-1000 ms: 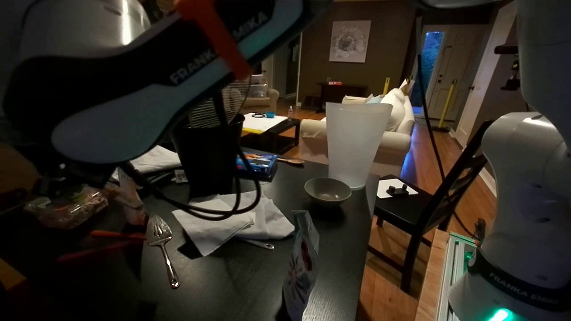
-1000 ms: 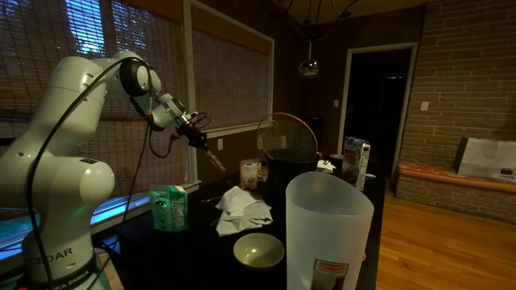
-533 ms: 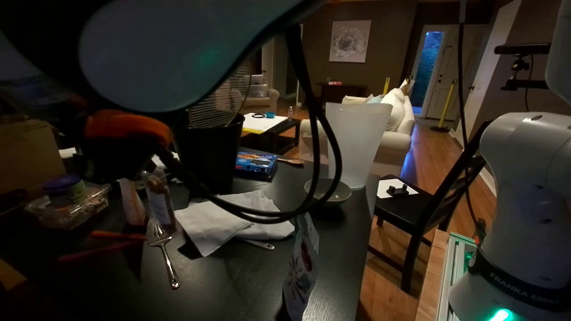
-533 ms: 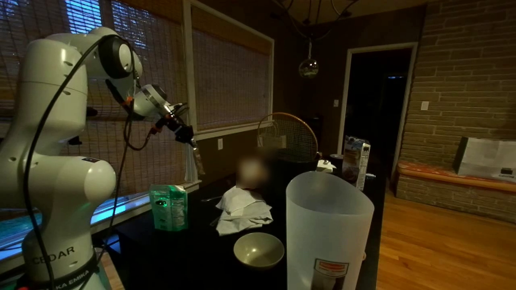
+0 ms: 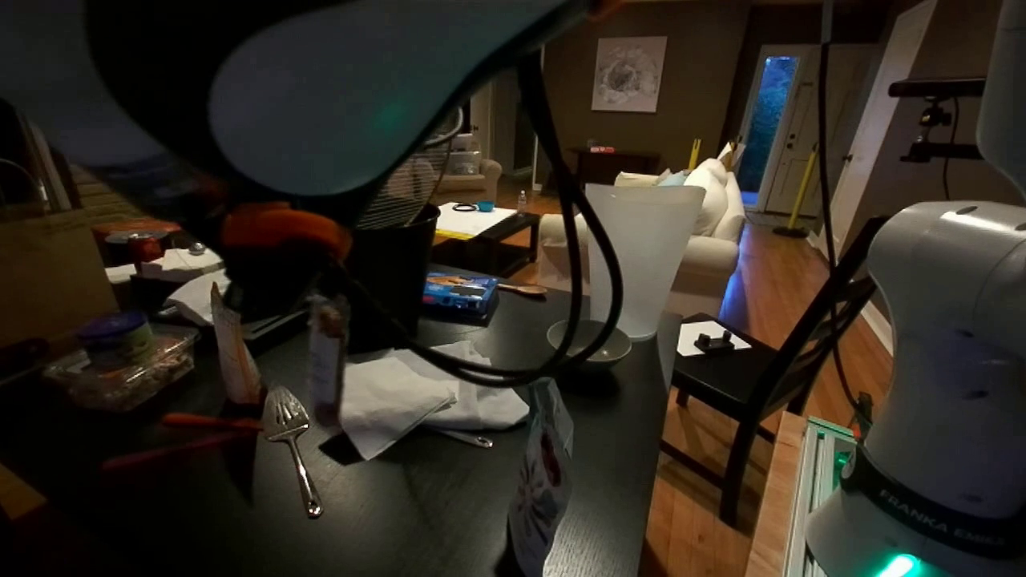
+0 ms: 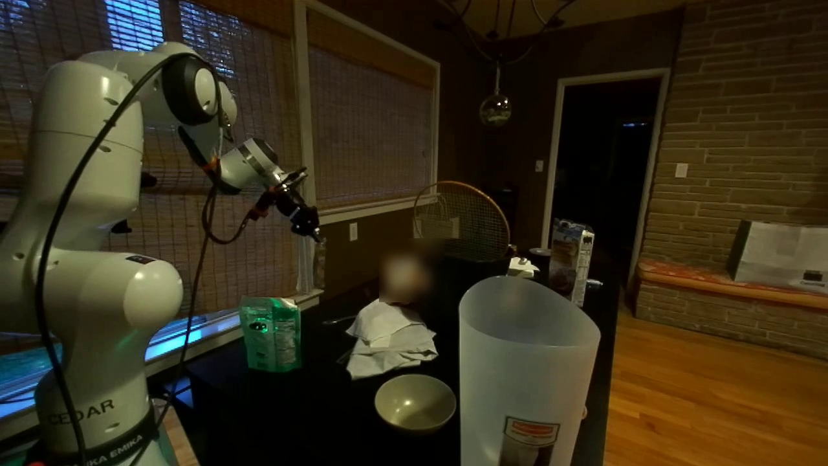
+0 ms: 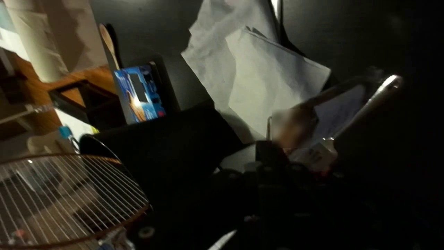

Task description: Put the packet in the bowl.

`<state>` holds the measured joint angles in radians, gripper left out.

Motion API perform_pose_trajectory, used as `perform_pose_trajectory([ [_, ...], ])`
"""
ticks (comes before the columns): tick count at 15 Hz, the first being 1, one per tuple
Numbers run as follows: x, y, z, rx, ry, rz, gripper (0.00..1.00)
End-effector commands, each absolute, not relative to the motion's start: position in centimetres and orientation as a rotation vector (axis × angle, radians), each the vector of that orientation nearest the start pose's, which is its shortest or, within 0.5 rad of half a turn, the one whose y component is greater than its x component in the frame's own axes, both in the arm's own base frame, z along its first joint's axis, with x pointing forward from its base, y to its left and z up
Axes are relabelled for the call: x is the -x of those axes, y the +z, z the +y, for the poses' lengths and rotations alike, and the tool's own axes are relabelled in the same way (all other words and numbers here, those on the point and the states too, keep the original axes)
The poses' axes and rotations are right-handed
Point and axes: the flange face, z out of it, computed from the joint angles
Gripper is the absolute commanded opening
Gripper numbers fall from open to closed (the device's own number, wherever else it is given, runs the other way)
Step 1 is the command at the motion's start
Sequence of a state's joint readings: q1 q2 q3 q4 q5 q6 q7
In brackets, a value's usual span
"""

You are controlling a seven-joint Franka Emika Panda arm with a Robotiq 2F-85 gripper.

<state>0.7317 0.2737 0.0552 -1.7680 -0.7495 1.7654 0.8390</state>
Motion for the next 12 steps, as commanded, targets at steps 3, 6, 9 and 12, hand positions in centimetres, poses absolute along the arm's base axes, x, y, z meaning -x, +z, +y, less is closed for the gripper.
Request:
perform_pose_trajectory([
  [3, -43.8, 41.3, 27.1, -2.329, 0.219, -0.121, 0.00],
  [6, -41.5, 41.3, 20.9, -2.275, 0.106, -0.332, 0.00],
  [9, -42.8, 40.8, 20.2, -2.261, 0.061, -0.360, 0.01],
  [12, -41.4, 41.5, 17.4, -2.258, 0.035, -0.443, 0.01],
])
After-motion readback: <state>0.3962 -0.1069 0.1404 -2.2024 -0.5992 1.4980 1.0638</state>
